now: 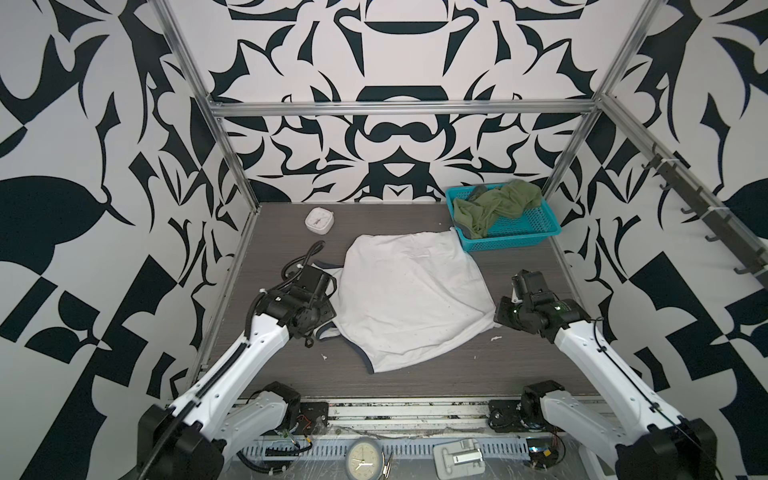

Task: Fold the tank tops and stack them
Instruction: 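Release the tank top and open both grippers near its nearer edge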

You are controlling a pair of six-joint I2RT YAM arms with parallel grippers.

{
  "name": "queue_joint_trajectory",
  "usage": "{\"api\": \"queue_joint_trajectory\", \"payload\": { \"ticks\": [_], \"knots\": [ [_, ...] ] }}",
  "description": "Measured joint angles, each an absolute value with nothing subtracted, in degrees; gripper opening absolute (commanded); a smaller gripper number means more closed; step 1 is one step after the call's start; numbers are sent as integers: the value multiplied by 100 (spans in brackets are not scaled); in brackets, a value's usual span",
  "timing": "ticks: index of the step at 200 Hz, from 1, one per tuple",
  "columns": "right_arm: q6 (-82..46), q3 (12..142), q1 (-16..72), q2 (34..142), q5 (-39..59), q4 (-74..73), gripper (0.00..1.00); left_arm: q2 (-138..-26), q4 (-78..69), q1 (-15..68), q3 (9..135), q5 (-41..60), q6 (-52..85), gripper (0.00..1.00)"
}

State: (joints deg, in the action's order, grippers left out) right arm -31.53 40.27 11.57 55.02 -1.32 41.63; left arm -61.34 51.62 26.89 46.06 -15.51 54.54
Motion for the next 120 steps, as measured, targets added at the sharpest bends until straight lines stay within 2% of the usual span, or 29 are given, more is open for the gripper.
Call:
{"api": "queue_joint_trajectory", "payload": {
  "ticks": [28,58,97,120],
  "knots": [
    [-3138,4023,1157,5485,-106,4023,0,-6434,4742,2689,4071,-1304,5629,62],
    [-3103,4018,1157,5662,-54,3885,0,-6869,4436,2689,3972,-1179,5743,60],
    [-3065,4010,1157,5929,25,3728,0,-7454,4226,2665,3966,-1258,5734,44],
    [-3046,4010,1157,5955,19,3701,0,-7651,4143,2596,3920,-1317,5690,31]
  ]
}}
